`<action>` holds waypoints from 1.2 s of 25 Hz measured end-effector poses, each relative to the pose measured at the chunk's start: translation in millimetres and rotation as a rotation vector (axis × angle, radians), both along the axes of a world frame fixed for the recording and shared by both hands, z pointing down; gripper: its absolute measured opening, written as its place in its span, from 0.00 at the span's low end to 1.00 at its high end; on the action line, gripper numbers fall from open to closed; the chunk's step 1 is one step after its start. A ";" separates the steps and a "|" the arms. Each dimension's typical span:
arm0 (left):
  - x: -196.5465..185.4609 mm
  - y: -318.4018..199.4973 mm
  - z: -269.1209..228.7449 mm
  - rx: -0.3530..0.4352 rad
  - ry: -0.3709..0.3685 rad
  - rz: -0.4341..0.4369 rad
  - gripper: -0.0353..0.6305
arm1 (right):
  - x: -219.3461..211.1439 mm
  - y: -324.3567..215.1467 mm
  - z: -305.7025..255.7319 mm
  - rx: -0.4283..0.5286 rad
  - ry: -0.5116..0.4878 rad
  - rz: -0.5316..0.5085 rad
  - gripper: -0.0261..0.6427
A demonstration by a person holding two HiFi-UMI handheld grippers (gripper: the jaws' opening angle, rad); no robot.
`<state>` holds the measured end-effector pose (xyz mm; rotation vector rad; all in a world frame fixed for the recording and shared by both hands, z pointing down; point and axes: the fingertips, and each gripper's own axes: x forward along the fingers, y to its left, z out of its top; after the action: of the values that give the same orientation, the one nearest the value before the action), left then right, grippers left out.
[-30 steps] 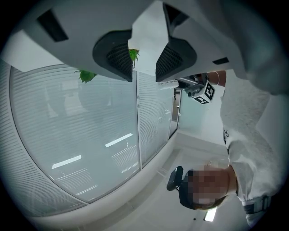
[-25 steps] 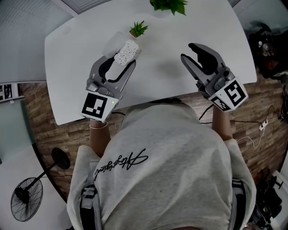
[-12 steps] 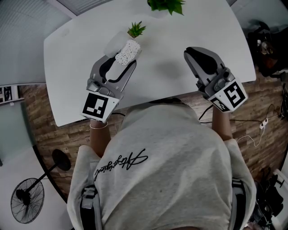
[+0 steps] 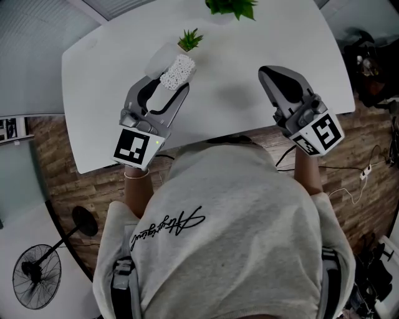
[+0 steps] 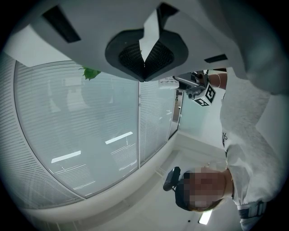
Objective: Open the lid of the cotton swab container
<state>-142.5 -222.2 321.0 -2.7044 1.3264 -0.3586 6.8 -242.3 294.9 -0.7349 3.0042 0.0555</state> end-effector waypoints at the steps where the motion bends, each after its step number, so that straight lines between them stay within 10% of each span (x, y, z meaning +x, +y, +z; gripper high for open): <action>1: 0.0 0.6 -0.4 0.000 -0.002 0.000 0.34 | 0.2 0.7 0.0 -0.002 0.000 -0.001 0.04; 30: -2.1 -0.9 -1.6 0.011 -0.006 0.000 0.34 | -5.2 4.9 6.6 -0.016 0.035 0.005 0.04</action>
<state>-144.6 -223.1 319.4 -2.6923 1.3227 -0.3580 1.6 -237.4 301.5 -0.7512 3.0390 0.0454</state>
